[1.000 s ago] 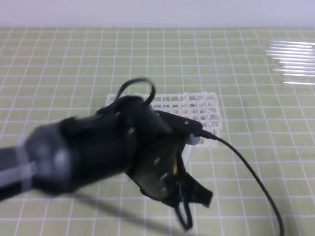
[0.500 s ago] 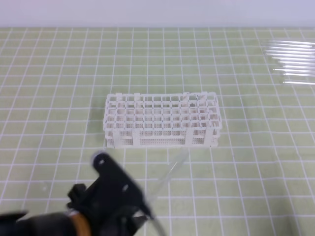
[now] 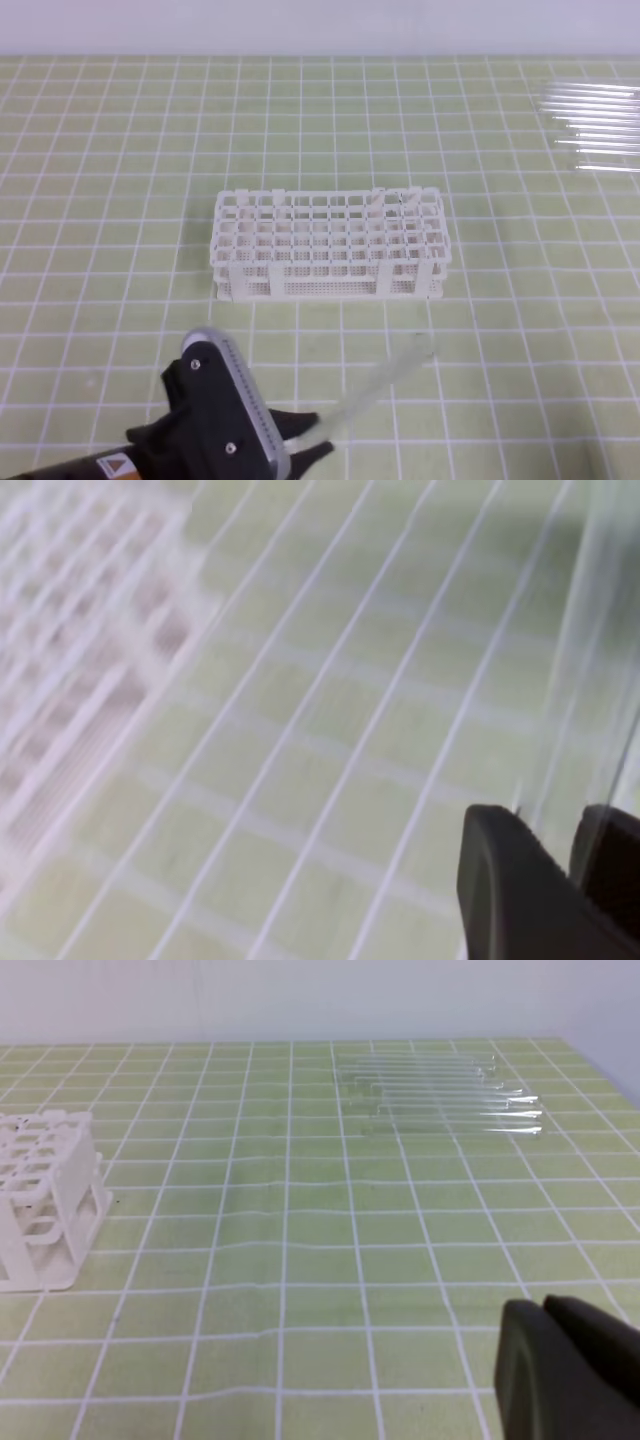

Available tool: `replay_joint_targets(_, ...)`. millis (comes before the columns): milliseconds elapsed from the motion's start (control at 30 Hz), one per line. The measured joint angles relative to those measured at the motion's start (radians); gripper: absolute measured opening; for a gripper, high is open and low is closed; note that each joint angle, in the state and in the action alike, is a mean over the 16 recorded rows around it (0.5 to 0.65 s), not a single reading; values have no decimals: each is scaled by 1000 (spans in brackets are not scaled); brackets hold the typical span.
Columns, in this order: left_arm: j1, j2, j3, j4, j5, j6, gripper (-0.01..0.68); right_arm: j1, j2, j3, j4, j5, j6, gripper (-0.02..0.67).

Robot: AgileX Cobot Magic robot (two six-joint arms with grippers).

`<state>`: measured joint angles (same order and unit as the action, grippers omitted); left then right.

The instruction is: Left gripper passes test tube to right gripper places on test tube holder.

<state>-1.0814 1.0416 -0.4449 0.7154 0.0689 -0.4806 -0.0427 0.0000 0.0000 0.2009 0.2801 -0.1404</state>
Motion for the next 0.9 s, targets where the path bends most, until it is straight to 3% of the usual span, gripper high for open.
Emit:
replay_joint_targets(300, 20, 27, 1, 1, -110, -4, 22, 0, 0, 0, 0, 0, 0, -18)
replay_joint_targets(600, 115, 108, 1, -3, -235, -56, 16, 0, 0, 0, 42, -11, 1, -18)
replay_joint_targets(700, 148, 132, 1, -3, -280, -72, 10, 0, 0, 0, 156, -31, 3, -18)
replay_joint_targets(900, 185, 151, 1, -2, -349, -89, 27, 0, 0, 0, 564, -91, 5, -18)
